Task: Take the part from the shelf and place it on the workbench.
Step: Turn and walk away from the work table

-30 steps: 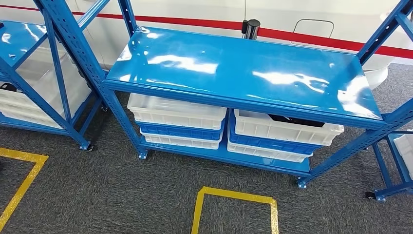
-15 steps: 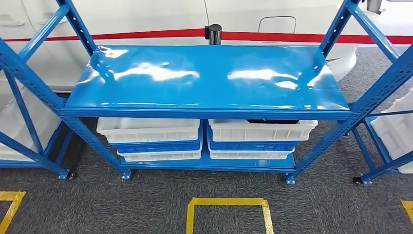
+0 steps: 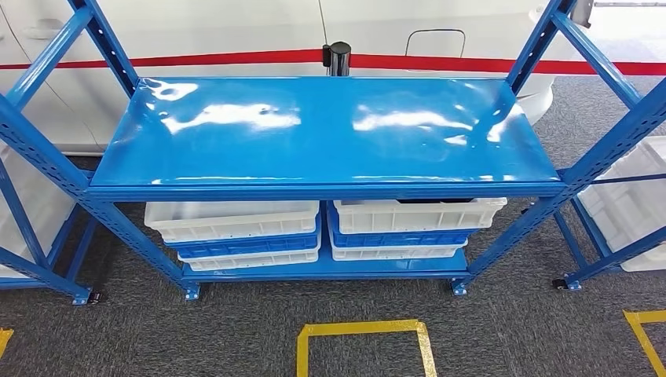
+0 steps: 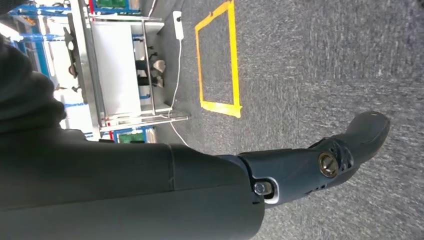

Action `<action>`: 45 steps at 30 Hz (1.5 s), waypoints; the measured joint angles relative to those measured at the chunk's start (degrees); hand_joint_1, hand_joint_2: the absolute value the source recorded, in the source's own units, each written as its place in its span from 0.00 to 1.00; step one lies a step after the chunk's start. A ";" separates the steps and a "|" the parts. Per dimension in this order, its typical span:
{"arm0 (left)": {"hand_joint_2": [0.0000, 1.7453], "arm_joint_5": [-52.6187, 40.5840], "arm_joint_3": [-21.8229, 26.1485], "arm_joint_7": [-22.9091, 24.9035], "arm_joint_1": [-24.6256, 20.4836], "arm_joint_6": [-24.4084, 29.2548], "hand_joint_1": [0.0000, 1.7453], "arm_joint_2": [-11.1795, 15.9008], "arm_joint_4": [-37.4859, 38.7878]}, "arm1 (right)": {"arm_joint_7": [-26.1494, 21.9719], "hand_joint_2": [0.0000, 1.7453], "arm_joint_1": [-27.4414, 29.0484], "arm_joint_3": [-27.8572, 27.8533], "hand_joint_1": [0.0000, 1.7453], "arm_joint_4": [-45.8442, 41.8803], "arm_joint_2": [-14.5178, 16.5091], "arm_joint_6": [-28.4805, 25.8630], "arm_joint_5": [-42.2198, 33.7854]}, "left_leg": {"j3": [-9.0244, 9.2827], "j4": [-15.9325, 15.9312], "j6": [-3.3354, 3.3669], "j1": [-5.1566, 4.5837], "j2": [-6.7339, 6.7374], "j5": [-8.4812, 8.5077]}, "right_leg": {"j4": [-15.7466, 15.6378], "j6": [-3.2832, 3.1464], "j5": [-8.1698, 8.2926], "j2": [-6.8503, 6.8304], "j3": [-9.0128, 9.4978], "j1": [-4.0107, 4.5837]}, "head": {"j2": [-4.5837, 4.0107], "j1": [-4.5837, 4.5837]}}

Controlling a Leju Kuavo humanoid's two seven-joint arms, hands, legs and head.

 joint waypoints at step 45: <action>0.00 -0.51 0.86 -0.62 0.19 -0.14 0.00 -0.05 -0.09 | -0.35 0.00 -0.17 0.00 0.00 -0.01 0.06 -0.33 0.04 | 1.64 -1.14 1.58 0.51 2.64 -0.51 | 16.98 1.97 -6.77 -4.65 -8.86 -0.31 | 0.00 0.65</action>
